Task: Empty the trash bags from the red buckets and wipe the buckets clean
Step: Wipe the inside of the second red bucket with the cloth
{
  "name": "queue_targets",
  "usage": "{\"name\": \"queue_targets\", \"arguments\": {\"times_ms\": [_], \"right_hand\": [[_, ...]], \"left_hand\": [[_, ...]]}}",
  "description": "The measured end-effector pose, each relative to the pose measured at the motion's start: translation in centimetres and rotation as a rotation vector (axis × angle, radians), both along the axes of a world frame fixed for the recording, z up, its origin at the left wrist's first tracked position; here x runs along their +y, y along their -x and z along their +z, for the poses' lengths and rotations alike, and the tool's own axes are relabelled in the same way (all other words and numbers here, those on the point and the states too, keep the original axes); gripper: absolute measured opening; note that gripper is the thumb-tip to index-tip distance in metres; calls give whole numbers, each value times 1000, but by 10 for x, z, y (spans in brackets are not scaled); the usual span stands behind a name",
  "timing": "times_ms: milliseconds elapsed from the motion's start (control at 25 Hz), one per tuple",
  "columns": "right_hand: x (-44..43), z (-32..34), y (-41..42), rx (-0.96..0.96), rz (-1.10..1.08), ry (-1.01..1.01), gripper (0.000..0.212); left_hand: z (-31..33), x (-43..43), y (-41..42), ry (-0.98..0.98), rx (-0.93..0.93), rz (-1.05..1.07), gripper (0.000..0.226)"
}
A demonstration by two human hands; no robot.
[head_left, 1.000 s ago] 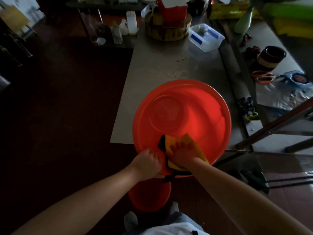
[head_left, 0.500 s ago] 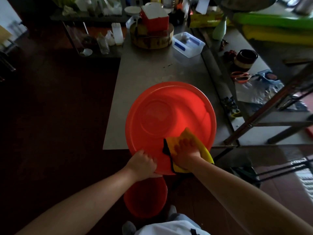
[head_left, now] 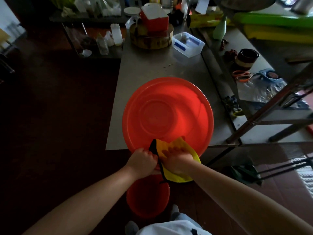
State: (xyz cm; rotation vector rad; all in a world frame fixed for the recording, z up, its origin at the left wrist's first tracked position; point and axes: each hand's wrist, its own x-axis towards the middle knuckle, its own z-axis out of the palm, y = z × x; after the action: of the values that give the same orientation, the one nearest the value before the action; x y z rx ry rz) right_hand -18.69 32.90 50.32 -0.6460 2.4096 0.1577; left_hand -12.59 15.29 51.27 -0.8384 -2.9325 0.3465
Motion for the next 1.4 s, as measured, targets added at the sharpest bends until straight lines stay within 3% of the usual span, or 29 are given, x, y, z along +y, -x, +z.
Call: {"name": "queue_targets", "arguments": {"times_ms": [280,360,480,680,840,920,1080,1200,1400], "right_hand": [[-17,-42,36,3,30,96,59],[-23,-64,52,18,25,120,73],[-38,-101,86,-12,13,104,113],[-48,-117,106,-49,57,66,106],[-28,-76,75,-23,21,149,76],[-20,-52,58,-33,34,157,77],[-7,-25,16,-98,122,56,124],[-2,-29,2,-68,87,58,131],[-10,-35,14,24,78,90,99]], "left_hand": [[-26,-4,-6,-73,56,-99,71],[-38,-10,-9,-106,57,-130,76],[-45,-20,-9,-147,89,-158,78],[-36,-29,2,-85,71,-173,73],[-22,-22,8,-40,13,-152,75],[-14,-20,11,-36,-6,-157,79],[-4,-20,14,-4,-35,-176,77],[-5,-18,15,25,-28,-223,73],[-18,-20,9,-12,-44,-247,76]]}}
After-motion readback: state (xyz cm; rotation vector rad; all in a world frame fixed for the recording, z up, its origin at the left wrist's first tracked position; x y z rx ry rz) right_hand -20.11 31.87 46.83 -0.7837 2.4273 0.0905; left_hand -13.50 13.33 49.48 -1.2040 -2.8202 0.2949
